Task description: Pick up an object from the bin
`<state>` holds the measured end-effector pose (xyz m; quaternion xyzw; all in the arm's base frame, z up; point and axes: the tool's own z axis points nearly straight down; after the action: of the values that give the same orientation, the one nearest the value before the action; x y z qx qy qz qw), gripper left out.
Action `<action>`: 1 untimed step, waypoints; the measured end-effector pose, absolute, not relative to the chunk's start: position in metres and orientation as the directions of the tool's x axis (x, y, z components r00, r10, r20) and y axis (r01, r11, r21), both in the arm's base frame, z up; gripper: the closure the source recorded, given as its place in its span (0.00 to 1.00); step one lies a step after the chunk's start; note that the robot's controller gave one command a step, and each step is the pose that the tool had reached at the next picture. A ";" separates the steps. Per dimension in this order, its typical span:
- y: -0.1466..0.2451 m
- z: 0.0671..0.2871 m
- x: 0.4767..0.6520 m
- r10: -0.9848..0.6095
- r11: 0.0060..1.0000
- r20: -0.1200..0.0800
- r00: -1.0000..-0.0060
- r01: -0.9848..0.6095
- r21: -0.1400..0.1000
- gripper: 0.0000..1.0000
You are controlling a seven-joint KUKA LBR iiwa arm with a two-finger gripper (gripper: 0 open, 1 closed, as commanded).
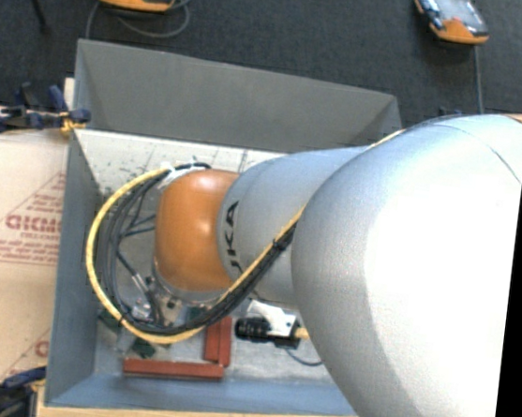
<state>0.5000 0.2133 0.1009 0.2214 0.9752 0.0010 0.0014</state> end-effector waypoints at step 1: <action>0.211 0.106 0.500 0.694 0.720 -0.002 -0.720 0.694 0.003 0.00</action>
Offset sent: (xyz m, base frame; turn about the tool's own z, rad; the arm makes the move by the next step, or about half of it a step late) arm -0.0009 -0.0011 0.0047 0.3216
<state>0.5000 0.2111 0.1058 0.3741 0.9274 0.0009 0.0013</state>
